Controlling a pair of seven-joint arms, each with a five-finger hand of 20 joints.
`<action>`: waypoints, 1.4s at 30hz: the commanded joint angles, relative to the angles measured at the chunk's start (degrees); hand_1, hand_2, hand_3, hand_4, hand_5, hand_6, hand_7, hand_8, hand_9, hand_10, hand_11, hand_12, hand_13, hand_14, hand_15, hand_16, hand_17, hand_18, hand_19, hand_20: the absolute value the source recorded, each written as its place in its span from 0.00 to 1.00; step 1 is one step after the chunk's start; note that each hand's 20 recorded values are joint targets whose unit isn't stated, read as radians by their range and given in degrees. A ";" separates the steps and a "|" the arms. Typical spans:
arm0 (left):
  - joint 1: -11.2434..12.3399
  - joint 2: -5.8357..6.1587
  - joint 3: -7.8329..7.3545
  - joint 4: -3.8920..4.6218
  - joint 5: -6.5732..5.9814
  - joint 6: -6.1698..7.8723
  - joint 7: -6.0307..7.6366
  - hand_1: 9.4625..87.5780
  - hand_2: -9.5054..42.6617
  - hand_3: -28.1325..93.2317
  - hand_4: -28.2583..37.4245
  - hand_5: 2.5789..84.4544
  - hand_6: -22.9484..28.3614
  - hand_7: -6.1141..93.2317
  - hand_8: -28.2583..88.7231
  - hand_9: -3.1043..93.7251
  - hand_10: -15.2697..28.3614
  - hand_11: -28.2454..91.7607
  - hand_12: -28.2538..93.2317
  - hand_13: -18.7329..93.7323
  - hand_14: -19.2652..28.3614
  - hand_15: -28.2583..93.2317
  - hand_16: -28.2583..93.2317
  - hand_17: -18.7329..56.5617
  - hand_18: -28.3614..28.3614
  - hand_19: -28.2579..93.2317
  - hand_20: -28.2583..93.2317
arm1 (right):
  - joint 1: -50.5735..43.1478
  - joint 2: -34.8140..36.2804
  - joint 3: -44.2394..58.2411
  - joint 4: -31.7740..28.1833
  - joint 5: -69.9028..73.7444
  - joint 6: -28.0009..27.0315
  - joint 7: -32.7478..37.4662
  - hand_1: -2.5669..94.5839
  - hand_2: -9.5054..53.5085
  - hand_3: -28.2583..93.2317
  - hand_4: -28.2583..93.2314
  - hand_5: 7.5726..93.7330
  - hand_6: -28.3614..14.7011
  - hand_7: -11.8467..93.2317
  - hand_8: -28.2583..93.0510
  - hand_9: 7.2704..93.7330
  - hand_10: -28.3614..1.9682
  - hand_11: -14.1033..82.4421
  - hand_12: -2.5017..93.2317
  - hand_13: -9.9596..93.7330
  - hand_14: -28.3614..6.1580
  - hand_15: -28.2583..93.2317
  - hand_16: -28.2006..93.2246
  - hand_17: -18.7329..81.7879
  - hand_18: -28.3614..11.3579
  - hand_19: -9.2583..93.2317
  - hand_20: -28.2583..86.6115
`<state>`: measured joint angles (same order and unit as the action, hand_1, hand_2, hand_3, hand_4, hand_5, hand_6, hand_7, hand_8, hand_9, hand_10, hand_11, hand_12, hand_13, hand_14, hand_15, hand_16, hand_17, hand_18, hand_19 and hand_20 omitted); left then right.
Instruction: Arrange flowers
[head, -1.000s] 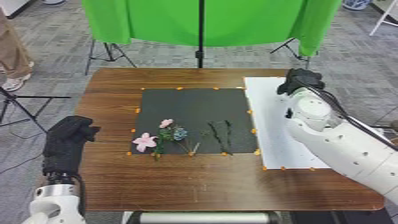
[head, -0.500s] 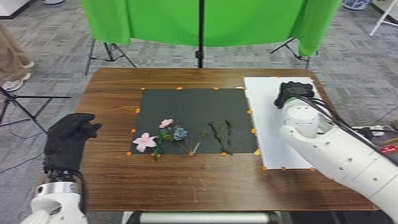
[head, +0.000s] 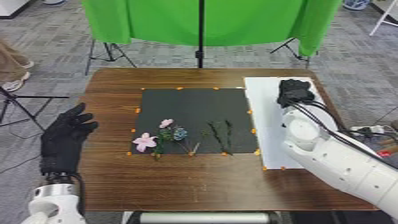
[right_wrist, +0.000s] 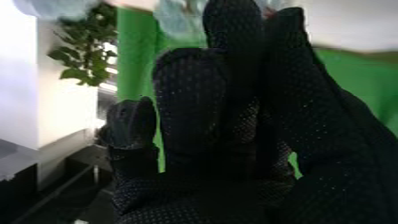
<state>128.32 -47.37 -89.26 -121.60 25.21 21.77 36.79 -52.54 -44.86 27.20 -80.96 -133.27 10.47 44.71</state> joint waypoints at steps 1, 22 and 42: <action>1.71 0.81 1.04 -0.30 -1.50 0.28 1.29 0.17 0.34 0.85 0.07 0.48 0.68 0.24 0.17 0.42 0.85 0.58 0.37 0.43 0.95 0.82 0.14 0.21 0.93 0.66 0.62 | 1.54 -0.05 2.03 -12.95 -1.86 3.68 -7.89 0.60 0.00 0.79 0.00 0.94 0.75 0.25 0.24 1.00 0.76 0.36 0.31 0.87 0.73 0.78 0.39 0.54 0.20 1.00 0.70; 1.05 -1.54 -0.40 0.10 1.71 -1.70 -2.38 0.15 0.34 0.85 0.04 0.45 0.64 0.20 0.17 0.41 0.83 0.54 0.36 0.42 0.96 0.81 0.15 0.20 0.93 0.66 0.61 | -9.46 -12.33 3.27 -19.51 -10.46 -13.76 -22.91 0.57 0.00 0.81 0.00 0.91 0.76 0.25 0.24 0.97 0.73 0.39 0.34 0.81 0.66 0.82 0.38 0.49 0.19 1.00 0.70; 1.83 -3.17 -1.06 -0.17 2.72 -2.03 -2.75 0.16 0.34 0.85 0.03 0.45 0.65 0.20 0.18 0.41 0.83 0.54 0.37 0.42 0.95 0.80 0.15 0.20 0.93 0.66 0.61 | -11.50 -11.20 6.60 -22.26 -10.13 -17.86 -24.55 0.42 0.00 0.89 0.00 0.65 0.70 0.25 0.13 0.79 0.61 0.51 0.23 0.70 0.57 0.86 0.35 0.42 0.18 1.00 0.70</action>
<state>129.14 -49.44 -90.18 -121.69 27.30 20.20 34.36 -63.28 -56.60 32.14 -101.25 -142.76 -5.53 21.34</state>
